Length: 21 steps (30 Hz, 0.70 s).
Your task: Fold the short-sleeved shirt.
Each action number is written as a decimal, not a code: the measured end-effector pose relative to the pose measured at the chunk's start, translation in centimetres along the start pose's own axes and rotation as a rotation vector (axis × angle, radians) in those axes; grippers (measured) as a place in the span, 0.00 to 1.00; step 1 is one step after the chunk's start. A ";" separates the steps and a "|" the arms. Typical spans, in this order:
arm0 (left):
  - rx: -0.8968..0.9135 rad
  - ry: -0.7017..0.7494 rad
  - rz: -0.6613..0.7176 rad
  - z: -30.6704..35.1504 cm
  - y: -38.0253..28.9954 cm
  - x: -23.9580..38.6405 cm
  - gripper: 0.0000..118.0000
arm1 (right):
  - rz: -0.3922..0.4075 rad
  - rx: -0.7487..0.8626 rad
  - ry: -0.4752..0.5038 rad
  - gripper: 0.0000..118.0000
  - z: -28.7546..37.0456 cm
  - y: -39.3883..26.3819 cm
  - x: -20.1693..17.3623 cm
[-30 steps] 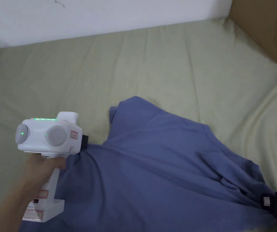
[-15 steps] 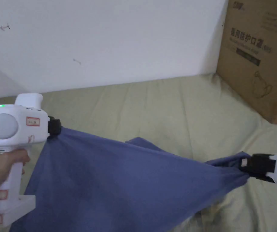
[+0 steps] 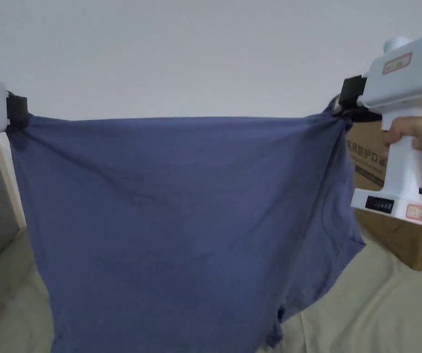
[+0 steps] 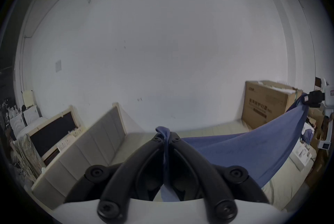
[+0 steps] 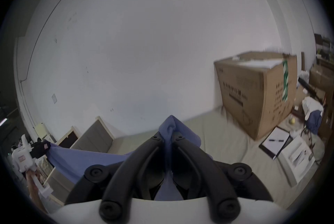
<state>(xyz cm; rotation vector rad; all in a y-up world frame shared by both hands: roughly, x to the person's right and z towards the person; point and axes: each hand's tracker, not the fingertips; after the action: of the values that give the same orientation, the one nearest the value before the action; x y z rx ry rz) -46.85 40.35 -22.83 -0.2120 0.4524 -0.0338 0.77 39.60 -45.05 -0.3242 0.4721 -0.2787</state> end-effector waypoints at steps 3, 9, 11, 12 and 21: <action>0.049 0.004 0.057 2.0 3.2 -0.2 0.01 | -0.045 0.026 0.001 0.06 0.7 3.9 -2.0; 0.089 0.053 0.056 1.8 8.1 -0.8 0.01 | -0.029 0.070 0.008 0.06 1.8 8.3 -4.0; 0.102 0.051 0.078 1.4 8.8 -1.0 0.01 | -0.026 0.082 -0.004 0.06 1.7 8.6 -4.6; 0.101 0.054 0.081 1.0 9.0 -0.9 0.01 | -0.019 0.082 -0.007 0.06 1.3 8.7 -4.6; 0.050 0.049 0.092 -6.3 9.5 -1.3 0.01 | -0.012 0.051 -0.039 0.06 -5.4 9.5 -5.1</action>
<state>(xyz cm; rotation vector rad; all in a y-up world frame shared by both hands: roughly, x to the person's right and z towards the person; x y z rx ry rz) -50.96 48.53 -29.79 -0.1414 0.5087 0.0395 -4.44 48.62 -51.08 -0.2817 0.4242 -0.2948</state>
